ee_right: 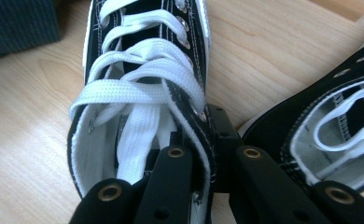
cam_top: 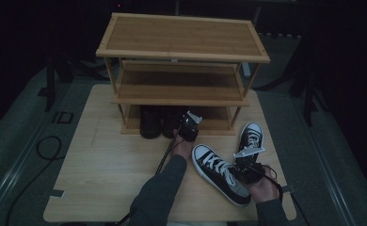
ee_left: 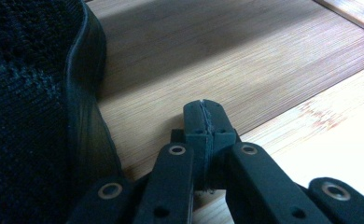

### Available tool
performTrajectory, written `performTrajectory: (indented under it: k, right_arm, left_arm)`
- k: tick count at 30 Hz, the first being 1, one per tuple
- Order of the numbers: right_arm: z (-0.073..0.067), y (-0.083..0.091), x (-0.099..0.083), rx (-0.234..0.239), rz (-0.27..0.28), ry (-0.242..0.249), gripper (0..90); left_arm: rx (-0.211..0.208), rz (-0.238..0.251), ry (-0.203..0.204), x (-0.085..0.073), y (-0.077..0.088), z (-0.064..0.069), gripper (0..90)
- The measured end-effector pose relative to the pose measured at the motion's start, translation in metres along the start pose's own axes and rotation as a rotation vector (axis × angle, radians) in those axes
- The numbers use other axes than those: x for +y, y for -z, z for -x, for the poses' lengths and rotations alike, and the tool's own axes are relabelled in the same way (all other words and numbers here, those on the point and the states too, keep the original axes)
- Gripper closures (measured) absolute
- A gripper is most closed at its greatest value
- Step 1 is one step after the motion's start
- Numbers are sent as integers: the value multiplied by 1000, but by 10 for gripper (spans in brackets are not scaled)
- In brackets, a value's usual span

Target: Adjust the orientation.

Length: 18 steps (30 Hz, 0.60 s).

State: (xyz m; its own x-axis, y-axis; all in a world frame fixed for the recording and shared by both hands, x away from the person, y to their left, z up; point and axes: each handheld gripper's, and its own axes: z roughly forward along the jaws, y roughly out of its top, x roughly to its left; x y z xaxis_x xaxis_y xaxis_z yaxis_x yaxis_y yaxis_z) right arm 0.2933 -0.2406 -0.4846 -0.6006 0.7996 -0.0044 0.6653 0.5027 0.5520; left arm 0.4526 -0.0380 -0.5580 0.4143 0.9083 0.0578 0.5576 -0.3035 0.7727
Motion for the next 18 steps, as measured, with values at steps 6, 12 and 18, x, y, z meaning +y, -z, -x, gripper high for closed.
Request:
performTrajectory:
  k: [6, 12, 18]
  right_arm:
    - [0, 12, 4, -11, 16, 7, 885]
    - [3, 23, 8, -28, 27, 14, 886]
    - [6, 36, 12, -32, 45, 15, 885]
  left_arm:
    - [0, 0, 1, 0, 0, 0, 898]
    - [-1, 2, 3, 0, 0, 0, 898]
    - [-1, 1, 3, 0, 0, 0, 897]
